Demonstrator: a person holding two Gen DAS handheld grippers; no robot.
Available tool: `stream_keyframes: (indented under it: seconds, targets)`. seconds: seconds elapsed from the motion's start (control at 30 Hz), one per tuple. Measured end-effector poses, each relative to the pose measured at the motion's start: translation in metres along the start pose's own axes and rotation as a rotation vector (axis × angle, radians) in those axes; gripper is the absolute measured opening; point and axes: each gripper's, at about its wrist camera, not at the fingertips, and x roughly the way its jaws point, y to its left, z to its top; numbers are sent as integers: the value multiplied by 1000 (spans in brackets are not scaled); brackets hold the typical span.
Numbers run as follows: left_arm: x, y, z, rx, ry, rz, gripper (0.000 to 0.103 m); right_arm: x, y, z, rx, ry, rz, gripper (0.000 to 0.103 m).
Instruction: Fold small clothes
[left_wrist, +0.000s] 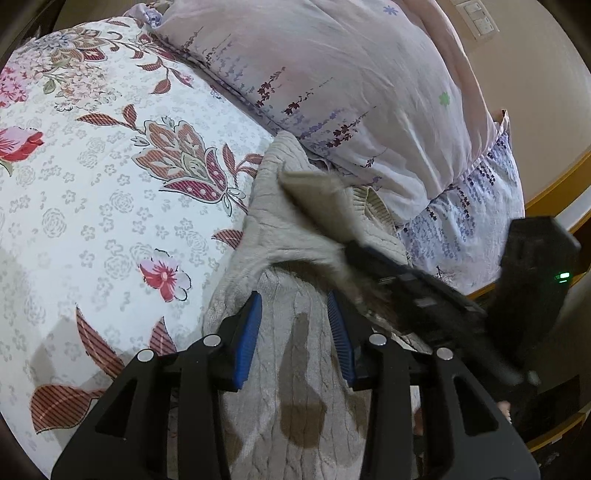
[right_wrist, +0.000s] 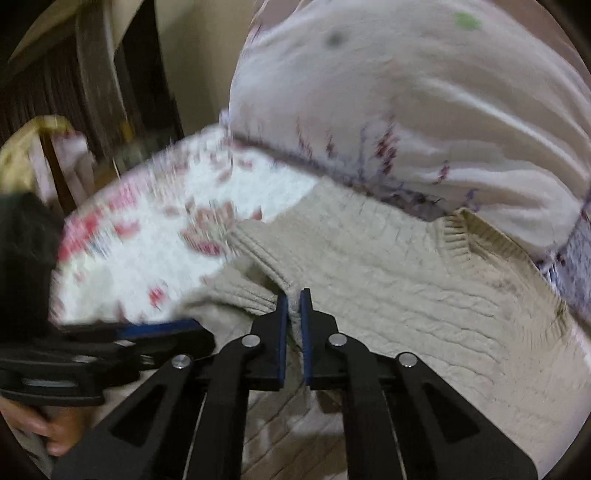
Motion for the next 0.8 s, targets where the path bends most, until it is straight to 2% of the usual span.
stream_keyframes:
  seconds: [0.2, 0.27, 0.37, 0.43, 0.5, 0.57, 0.67, 0.8]
  targets:
    - [1, 0, 1, -2, 2, -2, 39, -78, -58, -6, 247, -210, -27, 4]
    - [2, 1, 1, -8, 3, -6, 39, -103, -83, -21, 352, -271, -68, 4]
    - [2, 1, 1, -5, 4, -7, 39, -141, -126, -65, 547, -351, -177, 5]
    - [1, 1, 1, -1, 4, -9, 40, -153, -154, -103, 680, -339, -280, 6]
    - [0, 1, 0, 0, 9, -18, 42, -152, -177, -136, 771, -239, -370, 19]
    - [-1, 1, -1, 0, 15, -33, 45, -154, -198, -164, 868, -181, -420, 41]
    - [-5, 1, -2, -2, 22, -54, 50, -169, -219, -181, 970, -207, -392, 43]
    - [-10, 0, -5, 11, 23, -56, 53, -170, -232, -180, 991, -196, -332, 43]
